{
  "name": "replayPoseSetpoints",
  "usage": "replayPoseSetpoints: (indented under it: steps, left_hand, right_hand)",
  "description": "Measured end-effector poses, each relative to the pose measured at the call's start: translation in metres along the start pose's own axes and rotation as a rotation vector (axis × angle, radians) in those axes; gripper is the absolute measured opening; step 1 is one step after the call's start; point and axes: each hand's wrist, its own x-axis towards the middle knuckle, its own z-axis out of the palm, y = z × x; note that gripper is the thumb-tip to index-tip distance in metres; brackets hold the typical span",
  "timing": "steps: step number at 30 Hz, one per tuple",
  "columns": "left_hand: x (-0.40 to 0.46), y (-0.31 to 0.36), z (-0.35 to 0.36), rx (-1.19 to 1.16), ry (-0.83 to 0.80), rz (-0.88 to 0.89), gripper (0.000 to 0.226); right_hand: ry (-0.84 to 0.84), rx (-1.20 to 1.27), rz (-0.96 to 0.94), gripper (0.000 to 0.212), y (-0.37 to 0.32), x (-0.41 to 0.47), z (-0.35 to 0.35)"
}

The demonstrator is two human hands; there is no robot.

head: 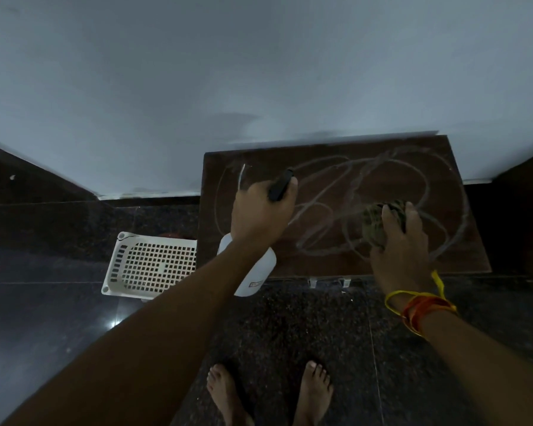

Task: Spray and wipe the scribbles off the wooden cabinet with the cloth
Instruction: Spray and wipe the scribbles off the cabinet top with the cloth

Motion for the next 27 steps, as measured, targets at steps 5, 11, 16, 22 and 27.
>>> replayPoseSetpoints:
  steps: [5,11,16,22,27]
  left_hand:
    - [-0.006,0.011,0.024,0.015,-0.103,0.068,0.043]
    - [-0.026,0.011,0.04,0.044,-0.225,0.122,0.038]
    - [-0.05,-0.019,0.035,0.103,-0.292,0.143,0.045]
    - [-0.08,-0.066,0.008,0.108,-0.288,0.108,0.049]
    - [-0.093,-0.1,-0.022,0.11,-0.234,0.05,0.045]
  right_hand:
    - [0.02,0.02,0.009,0.07,0.018,0.007,-0.007]
    - [0.037,0.043,0.02,0.069,0.032,0.012,-0.012]
    - [0.024,0.039,0.017,0.067,0.027,0.013,-0.013]
    - [-0.028,0.055,-0.011,0.068,-0.008,0.015,-0.001]
    - [-0.088,0.094,-0.065,0.067,-0.049,0.008,0.023]
